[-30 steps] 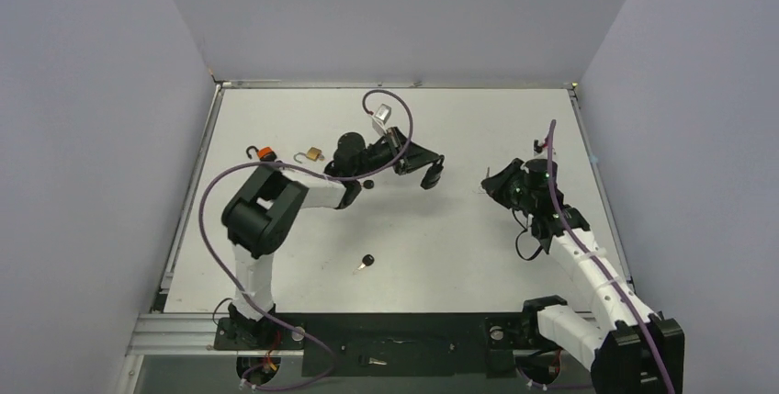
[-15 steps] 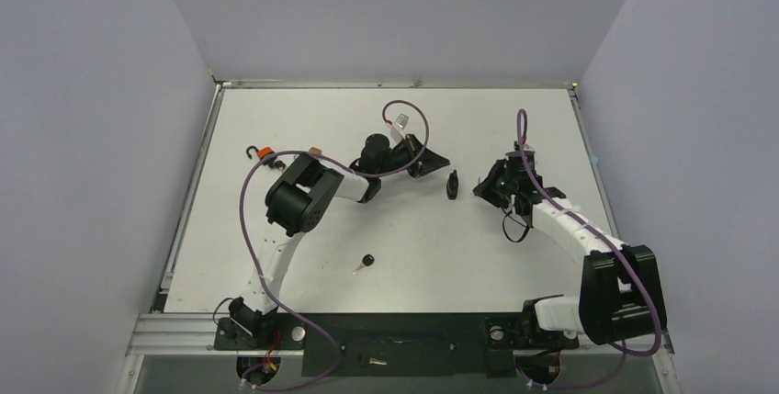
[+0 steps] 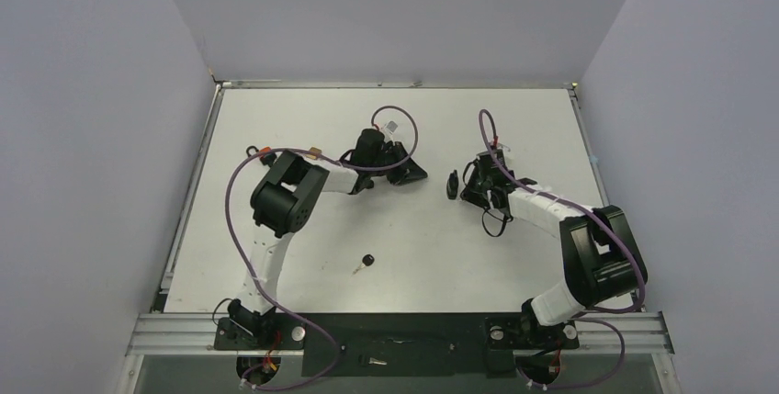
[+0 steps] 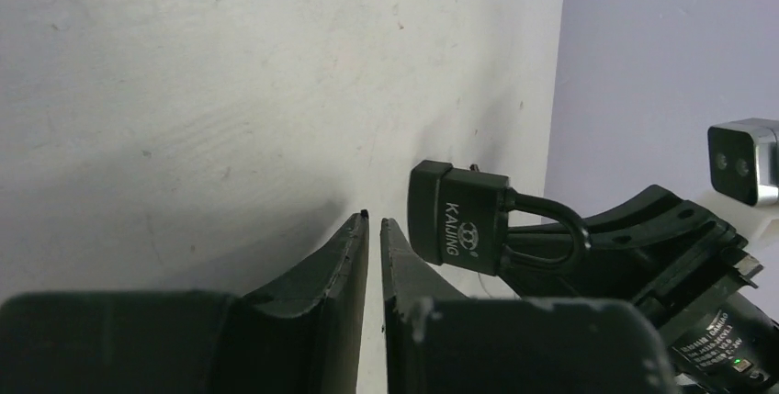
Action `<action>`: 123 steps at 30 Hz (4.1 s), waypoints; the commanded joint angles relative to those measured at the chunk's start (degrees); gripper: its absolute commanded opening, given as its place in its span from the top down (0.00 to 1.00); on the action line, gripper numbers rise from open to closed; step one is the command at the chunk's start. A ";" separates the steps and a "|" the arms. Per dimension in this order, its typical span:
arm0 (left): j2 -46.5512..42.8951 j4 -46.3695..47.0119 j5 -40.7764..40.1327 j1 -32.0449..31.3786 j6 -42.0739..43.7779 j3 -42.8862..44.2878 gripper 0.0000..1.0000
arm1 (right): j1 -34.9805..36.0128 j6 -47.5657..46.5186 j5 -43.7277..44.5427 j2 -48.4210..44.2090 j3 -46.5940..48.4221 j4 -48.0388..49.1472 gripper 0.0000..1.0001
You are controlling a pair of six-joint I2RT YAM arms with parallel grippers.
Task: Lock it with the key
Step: Place the key at the center of the board, then move the lock to the center of the board, then pick up the lock from the center of the board.
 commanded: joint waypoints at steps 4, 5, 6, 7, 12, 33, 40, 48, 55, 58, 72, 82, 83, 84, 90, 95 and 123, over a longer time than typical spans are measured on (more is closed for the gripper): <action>-12.50 -9.28 -2.78 0.24 9.65 1.73 0.79 | 0.80 -1.43 7.28 -1.78 2.45 0.02 0.66; -13.92 -11.09 -3.53 0.26 10.77 1.73 0.77 | 0.87 -1.35 7.34 -2.17 2.30 -0.24 0.62; -14.59 -11.95 -3.85 0.32 11.35 1.64 0.74 | 0.85 -1.34 7.38 -2.92 2.17 -0.40 0.55; -16.20 -12.98 -4.24 0.39 12.22 1.46 0.73 | 0.90 -1.35 7.59 -3.40 2.07 -0.78 0.52; -23.90 -16.86 -6.75 1.47 14.24 -3.08 0.63 | 2.23 -2.07 10.63 -9.55 3.01 -5.30 0.36; -41.01 -45.88 -35.11 27.93 20.28 -7.58 0.50 | 34.58 -7.68 16.94 12.50 37.37 -12.58 0.34; -20.05 -53.50 -42.07 25.28 23.81 10.35 0.50 | 33.61 -8.80 16.37 15.10 40.52 -13.71 0.34; -6.54 -56.89 -38.38 23.09 22.53 20.86 0.49 | 29.99 -8.77 13.92 11.51 35.28 -11.53 0.34; -5.91 -55.67 -37.19 21.12 20.11 18.09 0.52 | 27.47 -8.94 12.36 8.96 31.49 -10.17 0.34; -6.99 -55.70 -37.62 19.36 19.26 15.89 0.53 | 26.69 -8.89 11.50 8.63 30.71 -9.55 0.34; -25.36 -42.18 -32.93 7.50 6.82 -14.40 0.58 | 26.17 -8.04 10.34 3.42 20.08 -4.48 0.35; -40.30 -48.69 -36.41 11.79 13.74 -15.44 0.57 | 27.59 -11.87 9.74 11.38 28.11 -4.75 0.36; -41.26 -48.81 -35.85 13.24 14.16 -15.88 0.57 | 27.62 -12.01 9.33 12.67 30.81 -5.10 0.37; -41.80 -48.85 -35.39 14.14 14.28 -16.17 0.57 | 27.61 -11.78 8.23 15.12 32.30 -5.60 0.38; -47.61 -48.28 -30.30 21.25 14.94 -18.41 0.57 | 30.07 -5.48 7.44 25.94 43.92 -9.23 0.48; -50.97 -49.51 -28.67 23.12 15.87 -18.15 0.57 | 30.78 1.06 10.30 31.26 49.07 -9.97 0.57; -56.65 -48.51 -21.35 28.25 16.59 -20.94 0.57 | 31.32 7.93 15.91 41.41 56.58 -11.00 0.73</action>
